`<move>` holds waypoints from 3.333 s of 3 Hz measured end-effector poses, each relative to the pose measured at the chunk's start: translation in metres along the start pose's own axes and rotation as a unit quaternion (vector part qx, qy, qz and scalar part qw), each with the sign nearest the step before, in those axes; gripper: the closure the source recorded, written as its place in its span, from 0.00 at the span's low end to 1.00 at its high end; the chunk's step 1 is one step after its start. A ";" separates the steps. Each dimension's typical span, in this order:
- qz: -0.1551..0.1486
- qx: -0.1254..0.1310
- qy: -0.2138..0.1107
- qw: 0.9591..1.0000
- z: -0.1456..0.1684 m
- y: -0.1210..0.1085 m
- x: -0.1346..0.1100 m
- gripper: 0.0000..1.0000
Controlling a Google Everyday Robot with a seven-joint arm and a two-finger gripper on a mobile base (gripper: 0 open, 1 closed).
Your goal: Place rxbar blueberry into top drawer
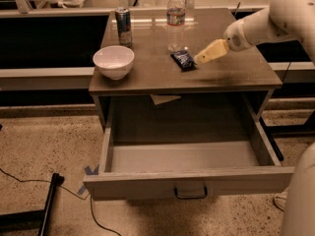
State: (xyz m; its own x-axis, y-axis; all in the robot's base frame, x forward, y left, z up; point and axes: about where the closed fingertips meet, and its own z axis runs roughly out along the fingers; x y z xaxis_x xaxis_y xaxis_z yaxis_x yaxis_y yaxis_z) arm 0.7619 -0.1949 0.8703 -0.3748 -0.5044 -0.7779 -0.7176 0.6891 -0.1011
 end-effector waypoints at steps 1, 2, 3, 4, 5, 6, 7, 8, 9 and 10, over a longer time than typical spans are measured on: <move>-0.012 -0.015 0.009 1.000 0.024 0.013 -0.009 0.00; -0.006 -0.034 0.018 0.999 0.051 0.021 -0.010 0.00; -0.005 -0.057 0.024 0.998 0.074 0.030 -0.008 0.14; -0.011 -0.093 0.030 0.995 0.092 0.040 -0.005 0.45; -0.015 -0.099 0.031 0.994 0.092 0.042 -0.007 0.68; -0.015 -0.099 0.031 0.994 0.090 0.042 -0.009 0.92; -0.015 -0.099 0.031 0.994 0.089 0.042 -0.010 1.00; -0.058 -0.083 -0.002 0.995 0.024 0.034 -0.024 1.00; -0.157 -0.040 -0.072 0.984 -0.123 0.042 -0.057 1.00; -0.184 -0.036 -0.095 0.978 -0.174 0.057 -0.065 1.00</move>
Offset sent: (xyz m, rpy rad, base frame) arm 0.0314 0.0635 -0.0403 0.0049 0.0913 0.0733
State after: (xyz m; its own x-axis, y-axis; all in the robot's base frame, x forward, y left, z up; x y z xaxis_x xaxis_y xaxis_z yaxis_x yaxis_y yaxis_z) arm 0.6432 -0.2137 1.0227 0.0265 -0.6012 -0.7987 -0.8254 0.4376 -0.3568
